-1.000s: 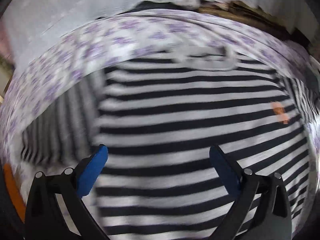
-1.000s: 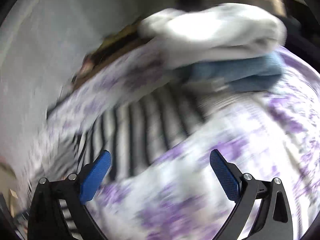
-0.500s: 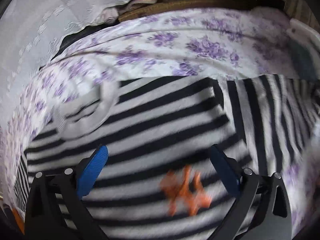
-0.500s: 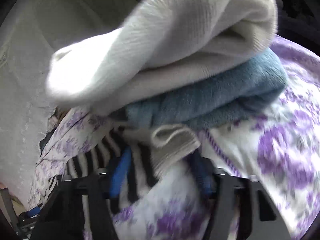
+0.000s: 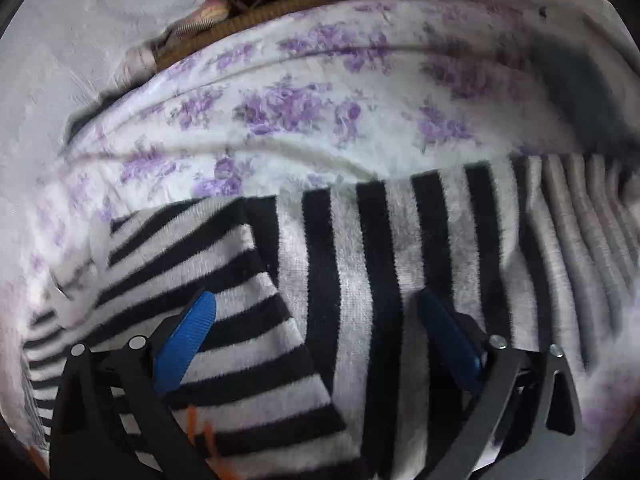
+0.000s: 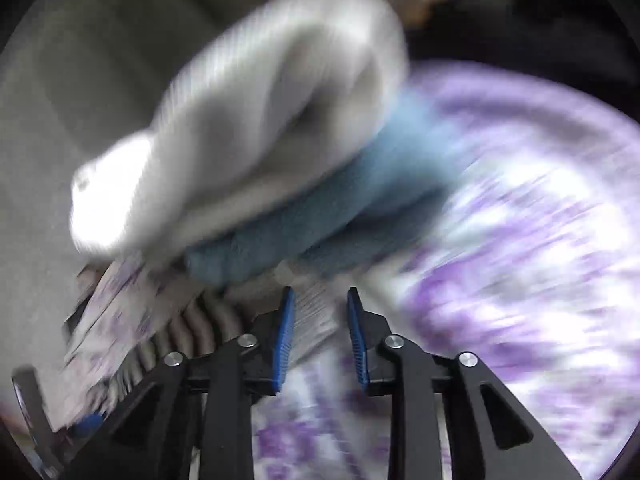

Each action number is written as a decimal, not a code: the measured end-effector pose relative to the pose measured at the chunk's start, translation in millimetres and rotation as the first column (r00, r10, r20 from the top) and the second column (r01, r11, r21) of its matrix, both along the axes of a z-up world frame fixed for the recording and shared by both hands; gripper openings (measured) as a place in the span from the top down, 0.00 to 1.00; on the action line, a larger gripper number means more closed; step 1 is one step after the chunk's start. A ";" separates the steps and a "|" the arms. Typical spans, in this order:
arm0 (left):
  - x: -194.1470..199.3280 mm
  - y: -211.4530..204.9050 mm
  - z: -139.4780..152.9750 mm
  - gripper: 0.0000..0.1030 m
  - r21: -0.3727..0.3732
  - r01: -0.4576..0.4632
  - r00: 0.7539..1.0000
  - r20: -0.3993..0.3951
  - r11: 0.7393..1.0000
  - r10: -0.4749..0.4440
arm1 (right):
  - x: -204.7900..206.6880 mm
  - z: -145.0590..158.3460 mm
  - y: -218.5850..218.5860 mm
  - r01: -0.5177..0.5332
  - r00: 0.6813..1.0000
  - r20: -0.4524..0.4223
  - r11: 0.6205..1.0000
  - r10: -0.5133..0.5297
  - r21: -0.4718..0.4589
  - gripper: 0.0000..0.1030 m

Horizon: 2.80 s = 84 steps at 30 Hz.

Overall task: Fold small clothes
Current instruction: 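Close the right tool on the grey sleeve cuff, then lift the cuff with the right tool and fold the sleeve across the body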

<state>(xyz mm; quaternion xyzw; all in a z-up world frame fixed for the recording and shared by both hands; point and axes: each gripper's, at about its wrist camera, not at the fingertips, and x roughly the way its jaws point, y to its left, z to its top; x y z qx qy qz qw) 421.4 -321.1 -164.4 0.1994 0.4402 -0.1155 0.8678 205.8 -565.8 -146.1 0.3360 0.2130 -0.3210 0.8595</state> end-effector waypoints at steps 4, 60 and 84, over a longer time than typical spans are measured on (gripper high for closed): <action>-8.2 10.2 9.6 0.04 -0.050 -0.002 1.000 0.026 0.999 0.003 | 6.7 -1.4 7.0 -0.093 0.995 -0.018 0.995 0.094 0.029 0.40; -57.7 460.2 10.0 0.04 -0.169 -0.570 0.818 -0.024 0.804 0.575 | 37.8 18.9 93.6 -0.148 0.974 0.185 0.987 0.133 0.069 0.92; -55.7 456.5 6.0 0.04 -0.142 -0.566 0.821 -0.013 0.812 0.570 | 89.8 87.0 221.3 -0.500 0.841 0.225 0.866 0.492 -0.026 0.92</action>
